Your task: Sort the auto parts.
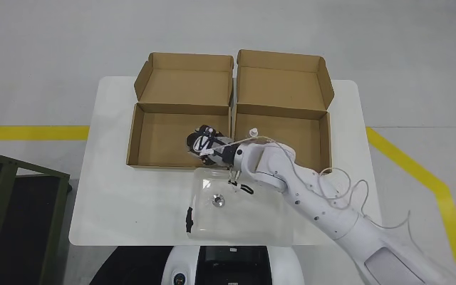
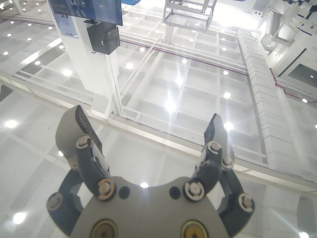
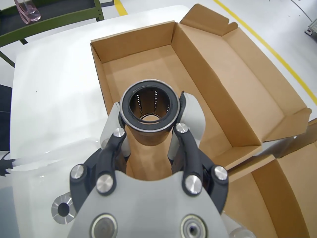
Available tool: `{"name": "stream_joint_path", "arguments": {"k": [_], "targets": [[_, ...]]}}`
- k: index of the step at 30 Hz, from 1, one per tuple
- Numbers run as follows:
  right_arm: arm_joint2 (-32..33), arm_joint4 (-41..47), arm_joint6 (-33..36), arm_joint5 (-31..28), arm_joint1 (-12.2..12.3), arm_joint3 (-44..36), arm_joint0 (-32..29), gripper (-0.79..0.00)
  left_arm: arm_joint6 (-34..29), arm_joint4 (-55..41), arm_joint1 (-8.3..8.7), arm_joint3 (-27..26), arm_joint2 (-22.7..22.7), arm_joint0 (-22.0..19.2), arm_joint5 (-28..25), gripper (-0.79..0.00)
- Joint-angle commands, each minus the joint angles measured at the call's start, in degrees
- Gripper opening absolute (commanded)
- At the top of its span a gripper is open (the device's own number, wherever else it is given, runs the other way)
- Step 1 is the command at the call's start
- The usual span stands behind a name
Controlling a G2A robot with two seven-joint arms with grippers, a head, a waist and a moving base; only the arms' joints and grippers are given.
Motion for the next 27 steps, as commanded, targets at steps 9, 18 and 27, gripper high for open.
{"name": "stream_joint_path", "arguments": {"k": [9, 18, 27], "targets": [[-4.45, 2.16, -0.1, 0.62, -4.33, 9.77, 4.23, -0.785, 0.0, 0.0, 0.0, 0.0, 0.0, 0.0, 0.0, 0.0], [-5.77, 2.77, -0.73, 0.58, -7.13, 15.61, 6.18, -0.785, 0.0, 0.0, 0.0, 0.0, 0.0, 0.0, 0.0, 0.0], [-5.49, 1.42, -0.37, -0.16, -8.54, 18.64, 6.79, -0.514, 0.0, 0.0, 0.0, 0.0, 0.0, 0.0, 0.0, 0.0]]}}
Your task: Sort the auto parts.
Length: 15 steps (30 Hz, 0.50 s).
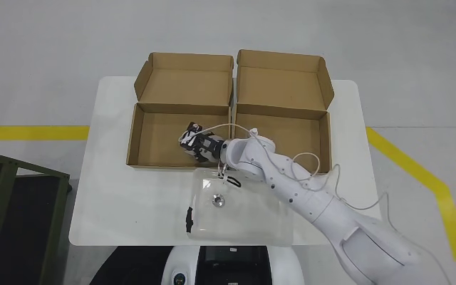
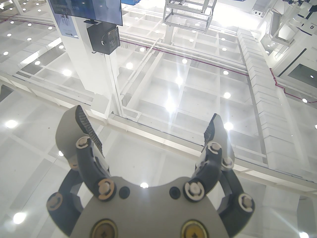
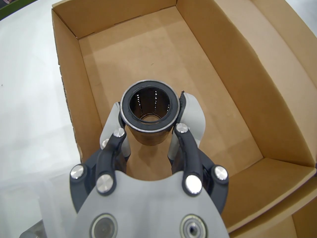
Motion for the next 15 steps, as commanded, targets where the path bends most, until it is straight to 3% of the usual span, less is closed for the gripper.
{"name": "stream_joint_path", "arguments": {"k": [1, 3, 4, 15], "targets": [[0.21, -0.18, 0.07, -0.26, -0.18, 0.37, -0.1, -0.443, 0.0, 0.0, 0.0, 0.0, 0.0, 0.0, 0.0, 0.0], [0.44, -0.52, 0.1, -0.6, -0.3, 0.59, -0.28, -0.065, 0.0, 0.0, 0.0, 0.0, 0.0, 0.0, 0.0, 0.0], [0.58, -0.71, 0.08, -0.73, -0.34, 0.66, -0.41, 0.0, 0.0, 0.0, 0.0, 0.0, 0.0, 0.0, 0.0, 0.0], [4.74, -3.39, -0.59, -2.72, 0.78, -5.46, -2.95, 0.0, 0.0, 0.0, 0.0, 0.0, 0.0, 0.0, 0.0, 0.0]]}}
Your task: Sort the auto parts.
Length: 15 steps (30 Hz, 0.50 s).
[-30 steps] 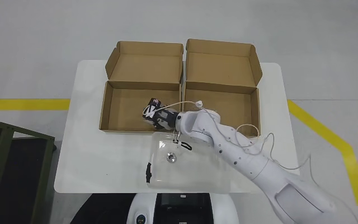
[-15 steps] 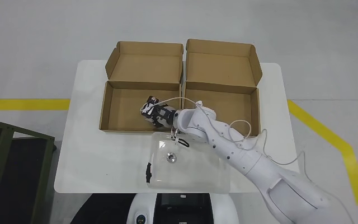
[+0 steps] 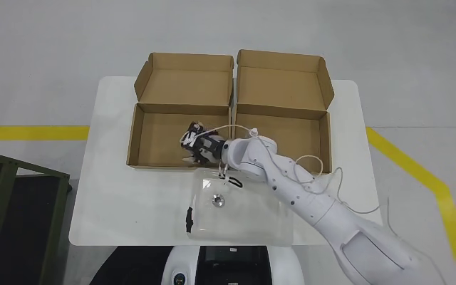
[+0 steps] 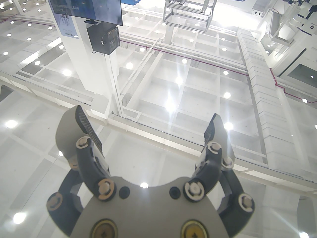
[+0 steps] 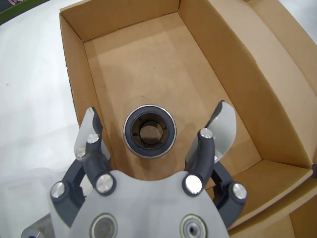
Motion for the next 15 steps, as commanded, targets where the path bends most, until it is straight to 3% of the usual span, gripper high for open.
{"name": "stream_joint_path", "arguments": {"k": [1, 10, 15], "targets": [[1.26, -0.72, -0.07, -0.46, 0.47, -2.97, -0.75, 0.0, 0.0, 0.0, 0.0, 0.0, 0.0, 0.0, 0.0, 0.0], [8.26, -5.16, 1.79, -4.34, 3.75, -20.24, -8.37, 0.0, 0.0, 0.0, 0.0, 0.0, 0.0, 0.0, 0.0, 0.0], [11.62, -8.24, 3.22, -9.38, 5.86, -28.76, -14.98, 0.0, 0.0, 0.0, 0.0, 0.0, 0.0, 0.0, 0.0, 0.0]]}}
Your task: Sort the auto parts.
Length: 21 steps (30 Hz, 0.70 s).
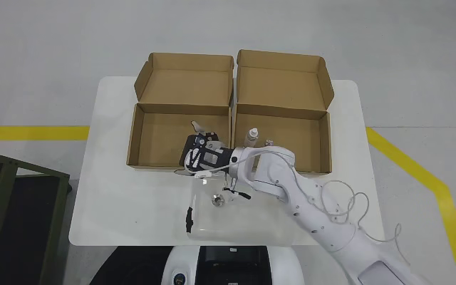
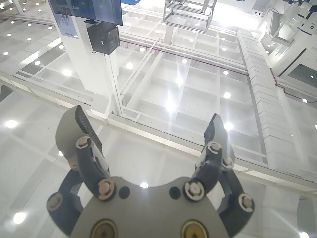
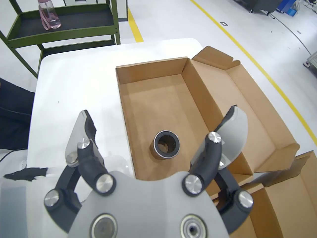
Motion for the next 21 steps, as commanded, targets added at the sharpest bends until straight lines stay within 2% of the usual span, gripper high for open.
{"name": "stream_joint_path", "arguments": {"k": [1, 7, 14, 21], "targets": [[1.31, -1.03, 0.39, -2.5, 0.83, -2.92, -2.8, 0.0, 0.0, 0.0, 0.0, 0.0, 0.0, 0.0, 0.0, 0.0], [6.47, -3.67, 0.74, -6.77, 3.28, -8.96, -11.7, 0.0, 0.0, 0.0, 0.0, 0.0, 0.0, 0.0, 0.0, 0.0], [10.46, -9.66, -2.71, -11.79, 5.63, -12.62, -20.94, 0.0, 0.0, 0.0, 0.0, 0.0, 0.0, 0.0, 0.0, 0.0], [11.56, -16.53, -9.3, -13.93, 6.95, -11.3, -25.22, 0.0, 0.0, 0.0, 0.0, 0.0, 0.0, 0.0, 0.0, 0.0]]}}
